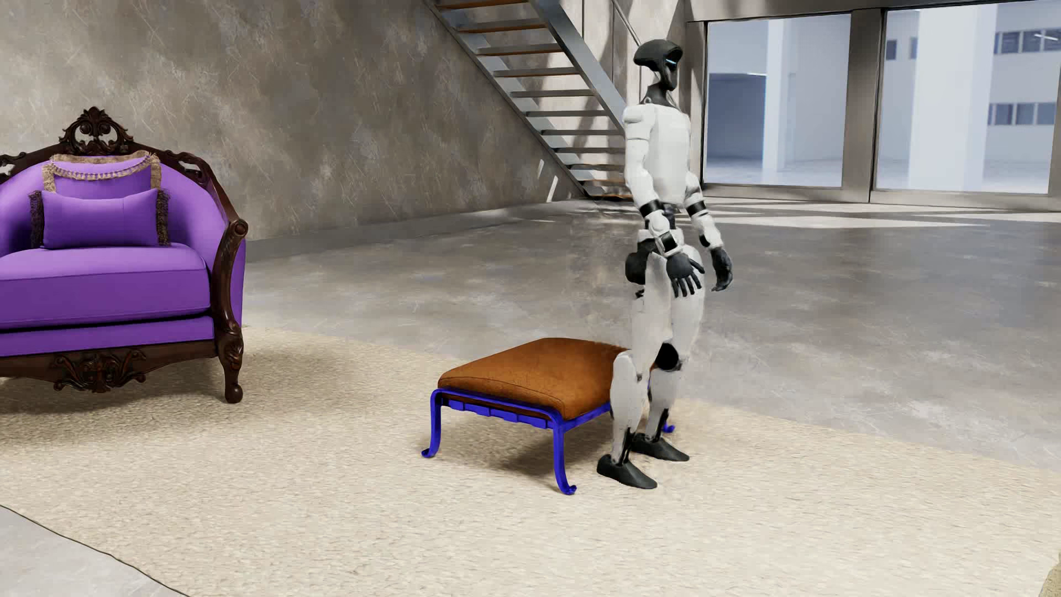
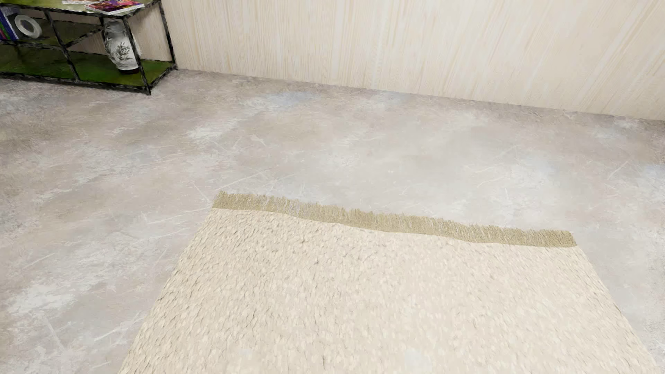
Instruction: Sit on the chair
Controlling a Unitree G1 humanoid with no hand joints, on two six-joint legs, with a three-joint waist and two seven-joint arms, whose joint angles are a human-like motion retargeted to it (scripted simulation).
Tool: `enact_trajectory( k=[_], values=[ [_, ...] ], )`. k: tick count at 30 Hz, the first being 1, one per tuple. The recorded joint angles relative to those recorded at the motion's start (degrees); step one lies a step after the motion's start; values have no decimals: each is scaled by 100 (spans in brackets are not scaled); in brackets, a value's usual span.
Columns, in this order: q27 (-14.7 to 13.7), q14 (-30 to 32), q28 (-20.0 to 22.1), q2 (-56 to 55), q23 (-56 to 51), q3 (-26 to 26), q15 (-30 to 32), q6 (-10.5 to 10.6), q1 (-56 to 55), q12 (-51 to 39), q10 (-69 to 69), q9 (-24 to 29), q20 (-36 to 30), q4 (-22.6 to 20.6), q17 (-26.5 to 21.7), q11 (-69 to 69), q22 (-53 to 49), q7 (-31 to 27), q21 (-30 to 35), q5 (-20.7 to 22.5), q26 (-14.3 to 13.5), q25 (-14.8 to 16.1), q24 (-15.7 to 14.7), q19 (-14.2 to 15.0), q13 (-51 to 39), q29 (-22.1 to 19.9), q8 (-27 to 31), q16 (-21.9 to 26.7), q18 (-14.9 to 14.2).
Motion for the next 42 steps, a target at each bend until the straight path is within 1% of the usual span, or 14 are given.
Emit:
enact_trajectory(
  k=[1, 2, 3, 5, 7, 11, 17, 23, 26, 31, 35, 36, 38, 42],
  values=[
    [-44, 15, 42, -4, -90, 19, -5, -14, -13, -98, 5, 23, -72, -4, 2, 3, -52, -7, 46, 8, 126, -150, -141, -15, -47, -58, -14, 171, 17],
    [24, 11, -52, 22, -123, 21, -15, -9, -5, -123, 22, 25, -153, 12, -161, 3, -212, 15, 76, 2, 188, -66, -80, -11, -109, -115, -35, 401, -12],
    [-36, 14, -216, 1, -138, 15, -7, 0, -19, -151, 19, 8, -215, 30, -350, 4, -344, 31, 86, -12, 53, -37, 126, 22, -191, 62, -48, 640, -38],
    [-184, 5, -361, 15, -208, 20, -9, 15, 25, -184, 7, 9, -170, 15, -704, 16, -400, 68, 189, 0, -109, -340, 421, 16, -296, 318, -76, 1008, -13],
    [-278, -8, -82, 41, 148, 12, -11, 12, 52, -212, 5, -2, -77, 20, -853, 10, -14, 75, 110, 6, -3, -370, 278, 3, -359, -43, -67, 1135, -22],
    [-101, -40, 557, 63, 1125, 15, -24, 2, 119, -170, -3, -44, 144, 34, -788, 33, 641, 141, -204, 21, 213, 171, -19, -3, -370, -1072, -77, 1087, -33],
    [-266, -47, 262, 86, 605, 13, -4, -9, 116, 53, -3, -69, 88, 30, -681, -15, 207, 126, -111, 10, 41, -138, 216, 19, -56, -609, -67, 811, -27],
    [-58, 47, -33, -66, 336, 0, 11, -8, 87, -127, -13, 183, -261, -15, -332, 200, -85, 94, 85, -5, 104, 93, 160, -11, -155, -313, -31, 341, 43],
    [69, 18, -370, -248, -26, -16, 21, -12, -112, -457, 308, 509, -526, -31, -343, 479, -332, 70, 328, -22, 146, 73, 143, -36, -418, -98, -27, 466, 82],
    [37, -82, -825, -1374, -608, -51, -203, 1, -932, -1221, 1239, 1215, -1215, -23, -532, 1882, -920, -96, 1073, -167, -20, -171, 464, 42, -1211, -4, 93, 740, 92],
    [-25, -292, -670, -2438, -1112, -53, -285, 27, -1990, -2118, 2180, 2104, -2136, 96, -812, 2767, -1486, -200, 1580, -334, -116, -123, 658, 217, -2013, -408, 115, 938, -53],
    [-484, -625, -942, -2738, -1135, -55, -355, 85, -2253, -2484, 2462, 2406, -2081, 162, -857, 3022, -1502, -358, 1716, -302, -582, -178, 639, 229, -2218, -376, 196, 1023, -49],
    [-592, -858, -811, -3309, -1361, -52, -399, 100, -2762, -3000, 2947, 2844, -2609, 299, -1022, 3479, -1604, -387, 2044, -389, -678, -223, 789, 372, -2628, -467, 224, 1079, -102],
    [-943, -734, -381, -4665, -2366, -114, -710, 216, -4073, -4084, 4247, 3731, -3547, 653, -1655, 4861, -1749, -481, 2709, -614, -845, -473, 1095, 669, -3551, -308, 350, 1171, -678]
  ],
)
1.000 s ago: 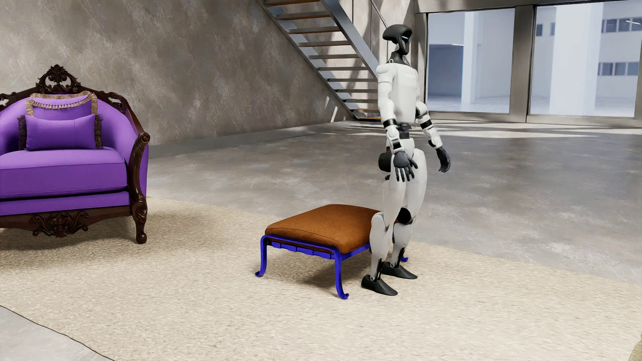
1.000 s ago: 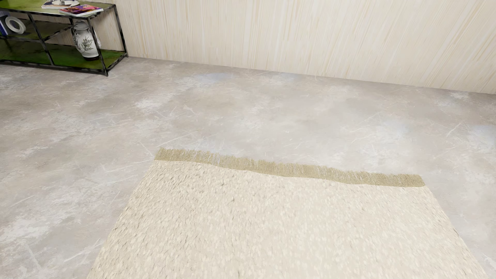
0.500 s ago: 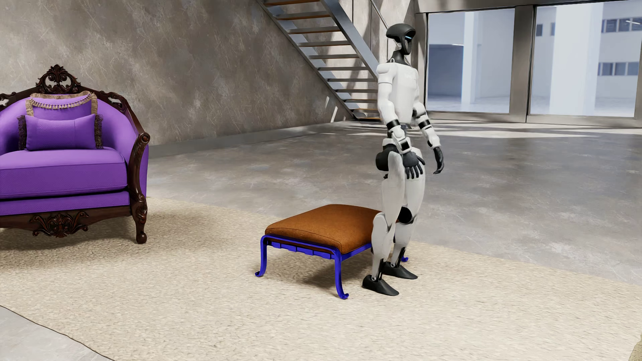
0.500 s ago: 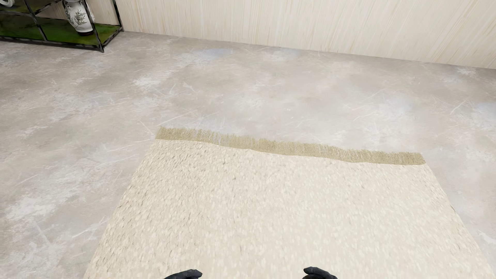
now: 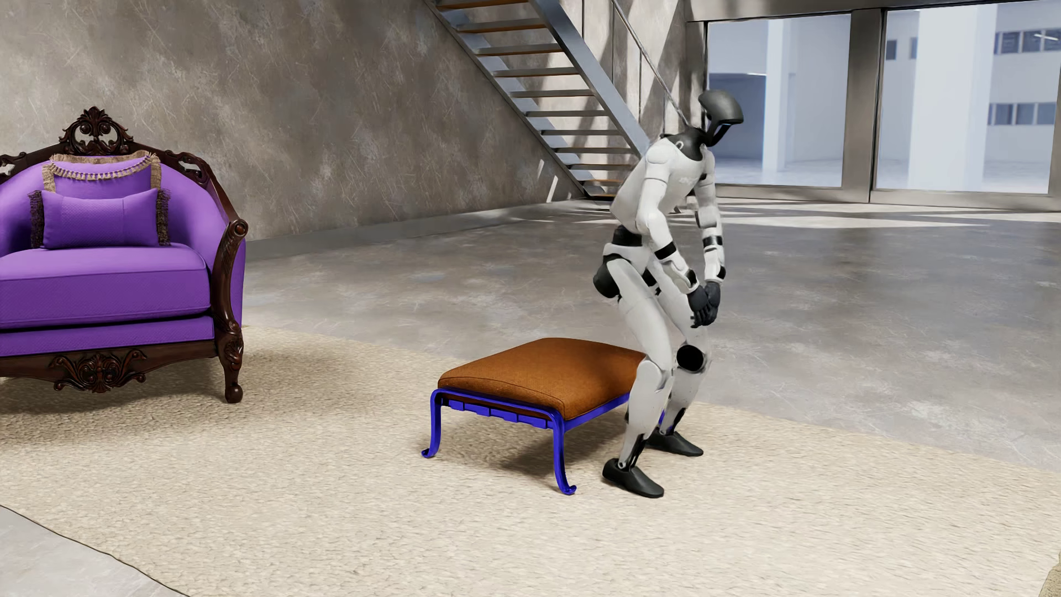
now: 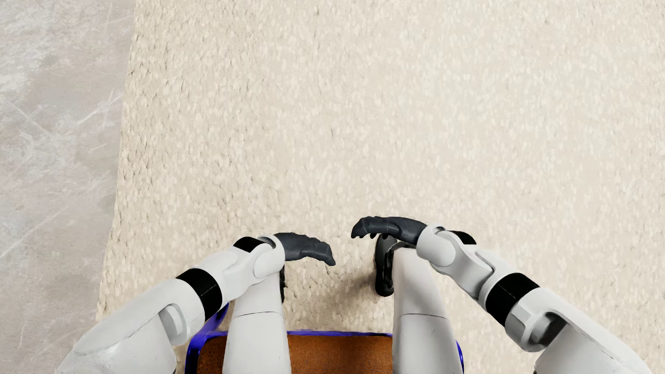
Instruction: Sit on the chair
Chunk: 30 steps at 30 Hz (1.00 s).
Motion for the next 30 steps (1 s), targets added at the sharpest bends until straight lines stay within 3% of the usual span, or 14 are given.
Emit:
enact_trajectory(
  k=[2, 4, 10, 14, 18, 22, 27, 30],
  values=[
    [-335, -206, 327, -731, -812, -18, -201, 28, -675, -538, 765, 350, -447, 139, -490, 796, -452, -117, 162, -143, -243, 1, 131, 198, -324, -283, 106, 264, -199],
    [-544, -454, 1033, -1469, -1576, -44, -392, 14, -1334, -1110, 1519, 704, -863, 225, -976, 1577, -1046, -297, 358, -229, -331, 173, 24, 335, -744, -722, 230, 682, -288],
    [-954, -1146, 3012, -3491, -3827, -47, -896, 41, -3299, -2612, 3927, 1357, -1947, 349, -2559, 3878, -3591, -851, 605, -436, -512, 1156, -761, 759, -1496, -2271, 619, 2410, -422],
    [-1186, -1490, 3731, -4381, -4905, -39, -1096, 75, -4164, -3054, 5252, 1619, -2113, 374, -3278, 5171, -4637, -1135, 407, -515, -618, 1509, -1029, 877, -1596, -2835, 856, 3210, -486],
    [-1151, -1557, 3800, -4621, -5213, -62, -1135, 83, -4440, -2868, 6050, 1671, -1834, 395, -3386, 5979, -4952, -1290, 7, -528, -552, 1546, -1086, 779, -1314, -2859, 959, 3530, -520],
    [-909, -1410, 3243, -4357, -4816, -92, -1049, 74, -4243, -1965, 6451, 1495, -856, 391, -2967, 6416, -4547, -1387, -347, -464, -390, 1280, -895, 595, -927, -2309, 960, 3235, -494],
    [-689, -1095, 2333, -3402, -3657, -72, -755, 116, -3327, -204, 6402, 1167, 988, 417, -2039, 6366, -3136, -1270, -1136, -540, -316, 734, -574, 466, 209, -1544, 880, 2033, -412],
    [-567, -929, 2458, -2952, -3018, -34, -592, 176, -2915, 755, 6325, 938, 2093, 331, -1310, 6265, -2239, -1241, -1911, -526, -109, 592, -664, 397, 1100, -1605, 847, 1026, -301]
  ],
)
